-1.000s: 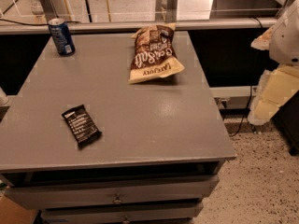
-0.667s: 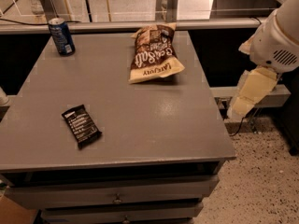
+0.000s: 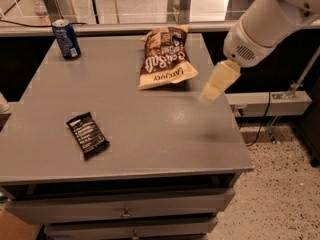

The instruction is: Pick brown chip bag

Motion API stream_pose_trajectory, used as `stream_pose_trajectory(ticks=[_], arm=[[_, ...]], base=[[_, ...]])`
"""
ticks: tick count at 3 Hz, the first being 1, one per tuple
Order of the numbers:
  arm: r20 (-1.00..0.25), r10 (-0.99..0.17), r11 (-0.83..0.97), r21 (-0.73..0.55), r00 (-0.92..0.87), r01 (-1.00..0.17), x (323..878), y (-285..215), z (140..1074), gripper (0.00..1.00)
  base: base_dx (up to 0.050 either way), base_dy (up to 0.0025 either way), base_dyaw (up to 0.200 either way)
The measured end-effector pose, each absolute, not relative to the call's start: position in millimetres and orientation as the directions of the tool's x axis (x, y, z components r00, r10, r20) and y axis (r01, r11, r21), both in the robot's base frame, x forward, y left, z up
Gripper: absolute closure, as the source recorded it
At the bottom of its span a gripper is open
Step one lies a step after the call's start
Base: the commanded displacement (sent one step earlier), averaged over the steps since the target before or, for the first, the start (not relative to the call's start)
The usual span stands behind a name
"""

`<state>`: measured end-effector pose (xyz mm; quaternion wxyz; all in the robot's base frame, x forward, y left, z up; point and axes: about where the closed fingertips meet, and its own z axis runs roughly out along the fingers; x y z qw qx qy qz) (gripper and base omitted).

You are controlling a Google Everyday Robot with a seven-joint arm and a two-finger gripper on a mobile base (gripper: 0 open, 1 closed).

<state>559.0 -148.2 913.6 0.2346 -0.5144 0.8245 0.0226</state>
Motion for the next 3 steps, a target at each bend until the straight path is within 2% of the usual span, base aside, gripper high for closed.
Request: stream_pose_trajectory(ticks=[3], arm=[[-0.497,-0.777,0.536,-0.201,-0.387,-0.82,664.5,-51.0,881.4,0.0]], base=[[0.0,0.0,0.0]])
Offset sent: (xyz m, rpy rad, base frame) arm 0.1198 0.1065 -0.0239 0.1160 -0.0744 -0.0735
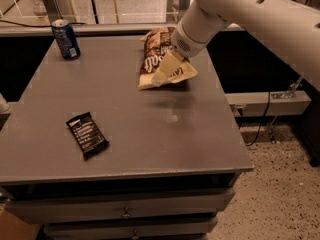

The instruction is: Pick brown chip bag

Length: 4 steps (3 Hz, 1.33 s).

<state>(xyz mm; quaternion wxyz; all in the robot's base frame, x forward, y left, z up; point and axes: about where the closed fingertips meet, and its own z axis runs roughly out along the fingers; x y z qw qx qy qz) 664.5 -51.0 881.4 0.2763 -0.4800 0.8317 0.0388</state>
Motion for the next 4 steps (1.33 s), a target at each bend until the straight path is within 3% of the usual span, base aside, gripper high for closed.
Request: stream_pose_trajectory(ticks=[2,4], arm=[[-0.49,-0.767,0.564,-0.204,-0.415,-0.8,717.3,-18.9,848.8,0.41],[-0.486,-0.767,0.569,-0.213,-0.42,-0.794,728.1,-19.7,844.2,0.87]], base=[[0.0,0.0,0.0],[0.0,0.0,0.0]])
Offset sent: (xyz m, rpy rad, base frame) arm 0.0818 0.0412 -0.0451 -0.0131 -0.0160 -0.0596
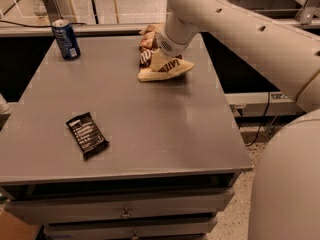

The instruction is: Pick brown chip bag

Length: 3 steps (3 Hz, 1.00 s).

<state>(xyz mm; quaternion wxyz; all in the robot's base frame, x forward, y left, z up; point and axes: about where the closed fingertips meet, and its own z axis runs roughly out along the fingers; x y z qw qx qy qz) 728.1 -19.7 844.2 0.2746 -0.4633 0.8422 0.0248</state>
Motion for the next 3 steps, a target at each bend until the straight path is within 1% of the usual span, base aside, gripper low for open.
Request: stream_pose_trajectory(ticks=[1,2,3], arm=[[-0.486,-0.767,0.57,-0.213,-0.42,-0.794,728.1,-19.9,847.3,1.0],[-0.486,-0.767,0.57,-0.213,-0.42,-0.794,728.1,-19.9,847.5,1.0],[-0.549,-0.738,0.565,-0.184,-0.392,-0.805,722.2,-29.6,884.7,1.0]], base=[[0.0,0.0,0.0],[0.0,0.0,0.0],[0.0,0.0,0.0]])
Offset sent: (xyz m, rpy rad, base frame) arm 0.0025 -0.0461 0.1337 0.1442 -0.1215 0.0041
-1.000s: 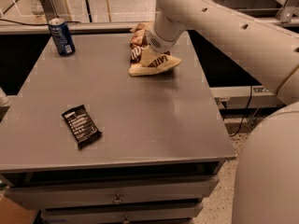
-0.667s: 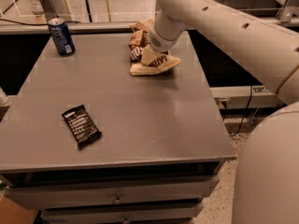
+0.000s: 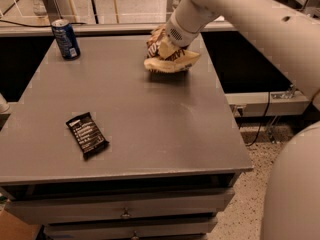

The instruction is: Pick brown chip bag

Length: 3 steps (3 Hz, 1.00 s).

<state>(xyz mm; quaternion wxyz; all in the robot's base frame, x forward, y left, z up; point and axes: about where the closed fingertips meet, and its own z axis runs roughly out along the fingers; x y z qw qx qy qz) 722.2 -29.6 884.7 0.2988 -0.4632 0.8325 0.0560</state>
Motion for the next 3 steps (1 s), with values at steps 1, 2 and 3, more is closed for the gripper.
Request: stream_pose_trajectory(ticks=[1,2,3], arm=[[-0.672,-0.676,0.527,-0.155,-0.302,-0.836,695.6,-57.7,974.3,1.0],[-0.768,-0.594,0.488,-0.105,-0.241,-0.866,667.3,-72.0,1041.7,1.0],[-0.797,-0.566,0.477,-0.107,-0.211,-0.872,662.2,-69.4,1066.2,1.0]], base=[[0.0,0.0,0.0],[0.0,0.0,0.0],[0.0,0.0,0.0]])
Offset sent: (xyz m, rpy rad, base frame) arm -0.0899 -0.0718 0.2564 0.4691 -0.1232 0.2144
